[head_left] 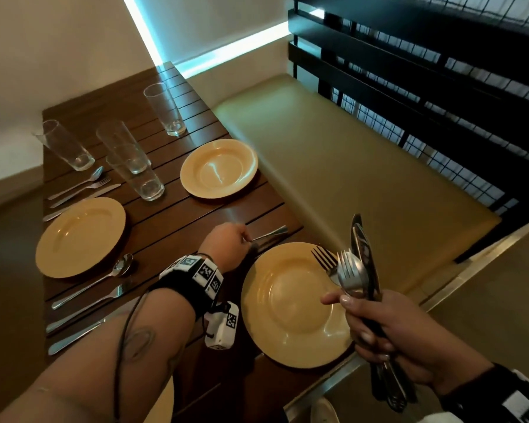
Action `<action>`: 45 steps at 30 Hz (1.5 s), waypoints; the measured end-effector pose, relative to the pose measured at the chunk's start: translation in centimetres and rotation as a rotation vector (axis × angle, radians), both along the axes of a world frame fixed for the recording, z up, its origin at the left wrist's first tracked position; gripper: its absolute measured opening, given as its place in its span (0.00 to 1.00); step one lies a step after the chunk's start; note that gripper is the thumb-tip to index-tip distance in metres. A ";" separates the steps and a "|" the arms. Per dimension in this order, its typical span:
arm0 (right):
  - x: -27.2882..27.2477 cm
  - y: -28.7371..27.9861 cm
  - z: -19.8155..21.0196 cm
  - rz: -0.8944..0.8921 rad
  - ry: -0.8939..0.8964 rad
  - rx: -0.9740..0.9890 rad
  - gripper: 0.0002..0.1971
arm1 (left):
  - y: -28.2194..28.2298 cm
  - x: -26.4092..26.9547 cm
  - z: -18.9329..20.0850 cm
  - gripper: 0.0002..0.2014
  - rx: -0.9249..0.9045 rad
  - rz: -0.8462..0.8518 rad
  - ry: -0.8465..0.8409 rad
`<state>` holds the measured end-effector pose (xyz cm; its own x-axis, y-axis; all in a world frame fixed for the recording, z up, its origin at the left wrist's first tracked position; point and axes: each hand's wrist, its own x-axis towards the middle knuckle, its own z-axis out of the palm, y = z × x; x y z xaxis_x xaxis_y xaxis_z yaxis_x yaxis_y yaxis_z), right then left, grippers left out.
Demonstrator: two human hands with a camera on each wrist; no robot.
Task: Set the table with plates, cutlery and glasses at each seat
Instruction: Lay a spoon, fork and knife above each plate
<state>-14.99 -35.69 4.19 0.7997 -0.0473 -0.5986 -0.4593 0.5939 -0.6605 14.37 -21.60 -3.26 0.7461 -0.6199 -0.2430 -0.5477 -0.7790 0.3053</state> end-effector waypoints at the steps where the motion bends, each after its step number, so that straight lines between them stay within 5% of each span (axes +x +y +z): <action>1: 0.1 0.0 -0.1 0.001 -0.001 0.001 0.13 | -0.2 0.2 -0.3 0.05 0.018 -0.012 -0.005; 37: 0.8 0.3 -1.0 -0.006 0.032 0.014 0.13 | -2.1 0.3 -1.6 0.08 0.025 -0.049 0.045; 42: 0.9 0.2 -0.4 0.012 0.012 0.023 0.13 | -1.5 -1.7 3.0 0.08 -0.196 -0.012 0.087; 45: 1.1 0.3 -0.1 0.038 0.006 0.029 0.13 | -0.7 -5.6 7.2 0.08 -0.436 -0.039 0.379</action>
<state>-13.91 -35.42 4.13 0.7969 0.0006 -0.6041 -0.4857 0.5952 -0.6402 8.74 -22.26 3.92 0.6315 -0.7480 -0.2044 -0.3636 -0.5184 0.7740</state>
